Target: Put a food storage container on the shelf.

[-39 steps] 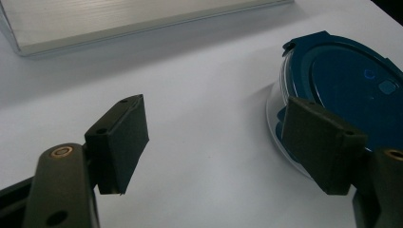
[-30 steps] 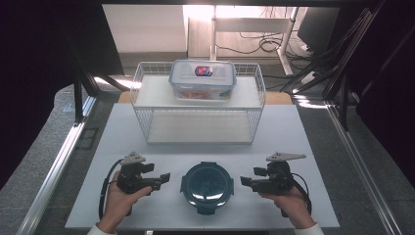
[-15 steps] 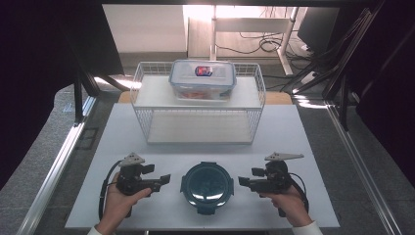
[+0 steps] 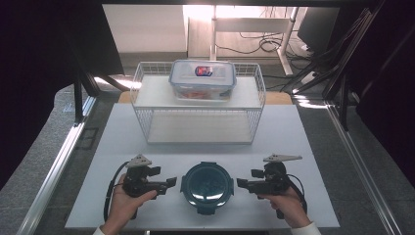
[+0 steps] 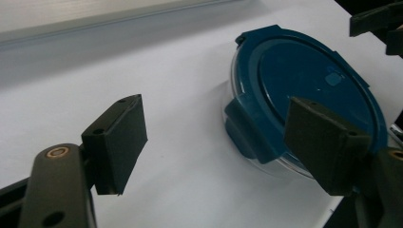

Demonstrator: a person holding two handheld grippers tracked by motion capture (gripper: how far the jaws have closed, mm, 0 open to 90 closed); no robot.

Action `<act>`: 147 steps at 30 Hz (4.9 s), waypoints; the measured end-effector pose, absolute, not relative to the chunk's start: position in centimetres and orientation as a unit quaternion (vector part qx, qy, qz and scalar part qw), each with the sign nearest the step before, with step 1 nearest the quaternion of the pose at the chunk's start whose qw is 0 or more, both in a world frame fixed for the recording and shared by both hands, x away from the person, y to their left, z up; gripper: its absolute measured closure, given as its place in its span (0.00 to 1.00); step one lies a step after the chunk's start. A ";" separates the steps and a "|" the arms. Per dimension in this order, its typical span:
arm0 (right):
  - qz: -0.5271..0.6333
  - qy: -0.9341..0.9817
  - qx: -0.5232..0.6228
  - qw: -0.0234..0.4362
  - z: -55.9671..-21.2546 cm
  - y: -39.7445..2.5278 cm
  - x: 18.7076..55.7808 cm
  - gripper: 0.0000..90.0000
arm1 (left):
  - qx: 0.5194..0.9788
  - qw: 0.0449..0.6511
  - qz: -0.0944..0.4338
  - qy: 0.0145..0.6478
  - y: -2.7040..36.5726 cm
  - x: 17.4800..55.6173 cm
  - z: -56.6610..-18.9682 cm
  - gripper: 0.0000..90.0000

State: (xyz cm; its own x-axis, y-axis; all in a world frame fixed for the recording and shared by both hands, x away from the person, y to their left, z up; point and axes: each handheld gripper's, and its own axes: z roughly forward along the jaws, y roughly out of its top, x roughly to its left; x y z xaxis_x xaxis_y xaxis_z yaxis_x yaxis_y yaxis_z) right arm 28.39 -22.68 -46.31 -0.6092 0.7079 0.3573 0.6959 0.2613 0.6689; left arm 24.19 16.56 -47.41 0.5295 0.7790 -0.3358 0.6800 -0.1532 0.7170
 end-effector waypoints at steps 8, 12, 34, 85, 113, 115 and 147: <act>0.419 0.790 0.446 -0.020 -46.9 -21.9 28.4 0.22 | 0.757 0.436 0.020 0.487 15.5 24.5 -47.9 0.22; 0.420 0.789 0.447 -0.033 -47.2 -21.5 28.3 0.22 | 0.759 0.431 0.006 0.488 14.8 24.7 -48.4 0.21; 0.423 0.767 0.470 -0.107 -50.2 -18.7 28.3 0.21 | 0.739 0.439 -0.127 0.495 12.2 26.6 -51.0 0.20; 0.468 0.732 0.479 -0.129 -49.1 -19.2 27.4 0.45 | 0.712 0.459 -0.123 0.518 12.5 24.7 -49.2 0.42; 0.492 0.747 0.440 -0.080 -45.0 -19.1 28.5 0.45 | 0.722 0.480 -0.086 0.491 12.5 25.9 -45.6 0.42; 0.494 0.747 0.438 -0.077 -44.8 -19.1 28.8 0.45 | 0.722 0.482 -0.083 0.490 12.5 26.1 -45.3 0.42; 0.517 0.754 0.404 -0.040 -37.3 -17.5 32.6 0.45 | 0.713 0.516 -0.047 0.472 14.2 29.6 -38.2 0.43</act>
